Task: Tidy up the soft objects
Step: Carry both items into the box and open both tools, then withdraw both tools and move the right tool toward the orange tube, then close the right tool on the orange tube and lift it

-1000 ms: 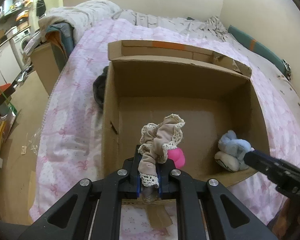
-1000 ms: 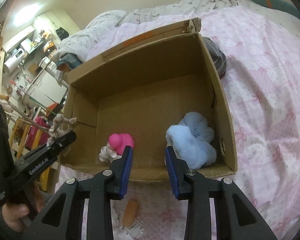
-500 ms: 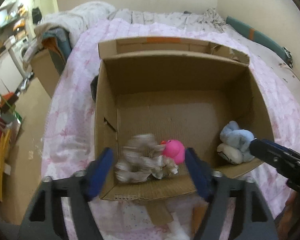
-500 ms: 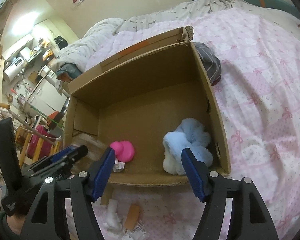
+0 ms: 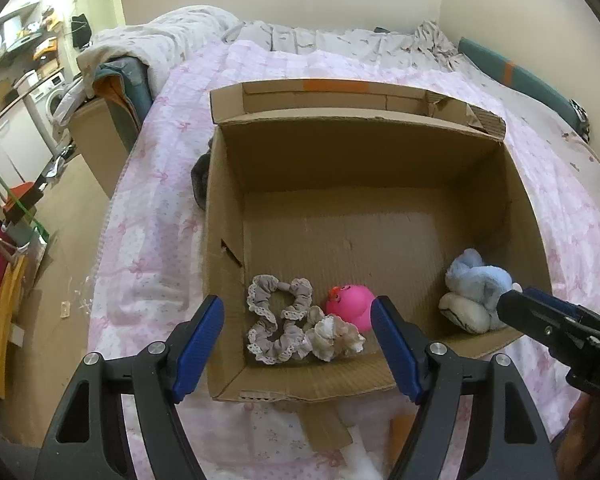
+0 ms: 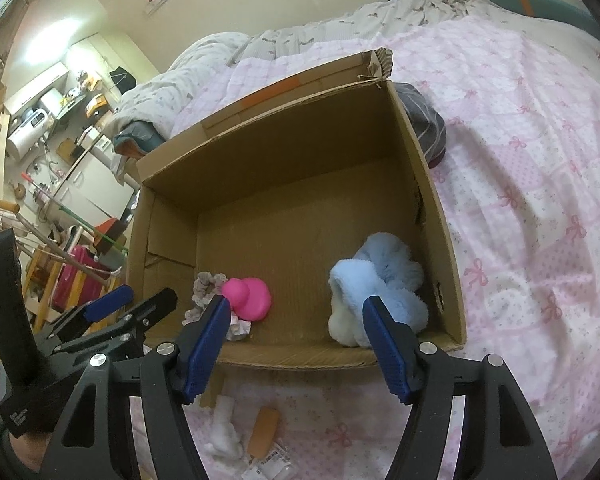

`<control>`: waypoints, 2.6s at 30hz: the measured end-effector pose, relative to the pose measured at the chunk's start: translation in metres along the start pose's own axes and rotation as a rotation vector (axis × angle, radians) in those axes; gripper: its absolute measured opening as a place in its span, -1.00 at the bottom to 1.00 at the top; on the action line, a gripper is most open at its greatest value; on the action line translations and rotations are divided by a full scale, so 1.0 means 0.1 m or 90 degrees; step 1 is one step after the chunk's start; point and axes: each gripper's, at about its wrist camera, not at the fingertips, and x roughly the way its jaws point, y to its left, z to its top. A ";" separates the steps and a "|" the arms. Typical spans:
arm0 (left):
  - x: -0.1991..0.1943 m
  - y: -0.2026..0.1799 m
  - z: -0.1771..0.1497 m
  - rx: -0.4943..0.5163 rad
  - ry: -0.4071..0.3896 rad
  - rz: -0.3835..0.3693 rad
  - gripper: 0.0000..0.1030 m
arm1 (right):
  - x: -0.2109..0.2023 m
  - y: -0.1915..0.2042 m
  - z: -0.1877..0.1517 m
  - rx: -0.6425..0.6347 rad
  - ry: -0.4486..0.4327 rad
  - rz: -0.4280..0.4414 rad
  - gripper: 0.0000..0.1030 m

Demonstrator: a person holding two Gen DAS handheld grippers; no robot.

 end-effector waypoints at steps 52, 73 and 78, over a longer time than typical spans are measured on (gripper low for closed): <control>-0.22 0.72 -0.76 -0.158 0.132 0.045 0.42 | 0.40 0.06 -0.65 0.065 0.241 0.085 0.00; 0.01 0.70 -0.76 -0.174 0.170 0.013 0.42 | 0.46 0.12 -0.58 0.060 0.210 0.096 -0.86; 0.24 0.52 -0.68 -0.170 0.200 -0.062 0.16 | 0.33 0.01 -0.53 0.090 0.176 0.083 -0.86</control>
